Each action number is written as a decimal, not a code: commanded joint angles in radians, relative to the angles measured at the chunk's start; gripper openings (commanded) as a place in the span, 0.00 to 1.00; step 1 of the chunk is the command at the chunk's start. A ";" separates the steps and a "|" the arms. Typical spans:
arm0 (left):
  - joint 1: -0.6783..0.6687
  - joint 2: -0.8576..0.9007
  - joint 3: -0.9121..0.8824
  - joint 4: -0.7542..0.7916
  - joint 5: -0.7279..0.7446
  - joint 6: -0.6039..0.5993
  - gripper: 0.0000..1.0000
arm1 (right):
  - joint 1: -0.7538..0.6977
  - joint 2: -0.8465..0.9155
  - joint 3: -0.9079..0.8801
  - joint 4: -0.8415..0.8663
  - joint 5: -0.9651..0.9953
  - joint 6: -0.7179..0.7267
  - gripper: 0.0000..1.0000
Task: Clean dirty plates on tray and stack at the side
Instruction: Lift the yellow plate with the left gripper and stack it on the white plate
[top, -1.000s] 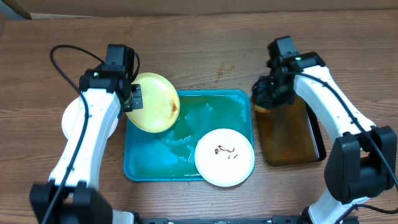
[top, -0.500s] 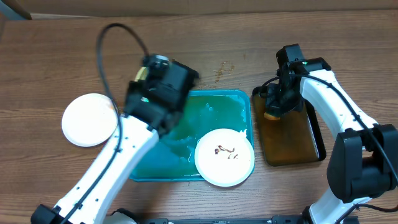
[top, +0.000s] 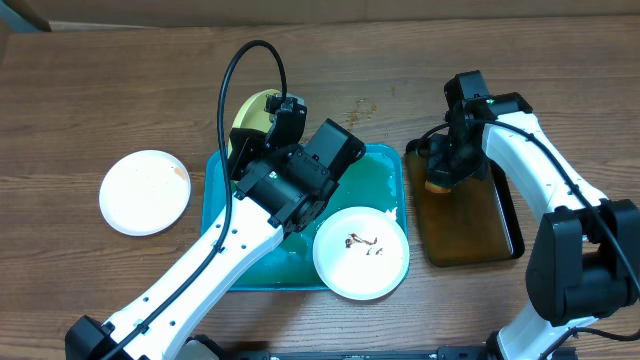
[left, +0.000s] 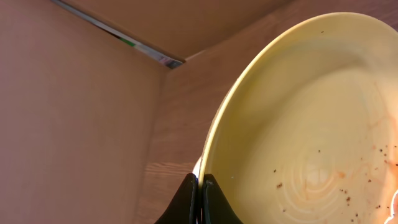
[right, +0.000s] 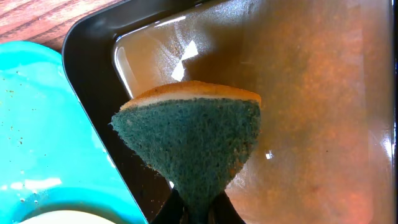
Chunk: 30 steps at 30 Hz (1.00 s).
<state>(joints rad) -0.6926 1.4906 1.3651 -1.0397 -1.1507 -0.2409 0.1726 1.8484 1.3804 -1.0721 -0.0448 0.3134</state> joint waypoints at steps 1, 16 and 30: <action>-0.008 0.004 0.000 0.004 -0.065 -0.024 0.04 | 0.002 -0.004 -0.002 0.003 0.006 -0.007 0.04; 0.011 0.003 0.000 -0.003 -0.044 -0.045 0.04 | 0.002 -0.004 -0.002 -0.001 0.006 -0.007 0.04; 0.600 -0.002 0.001 -0.050 0.493 -0.085 0.04 | 0.002 -0.140 0.008 -0.023 -0.088 -0.053 0.04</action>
<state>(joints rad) -0.2153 1.4906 1.3651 -1.0977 -0.8413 -0.2909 0.1726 1.8023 1.3804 -1.0908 -0.1081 0.2718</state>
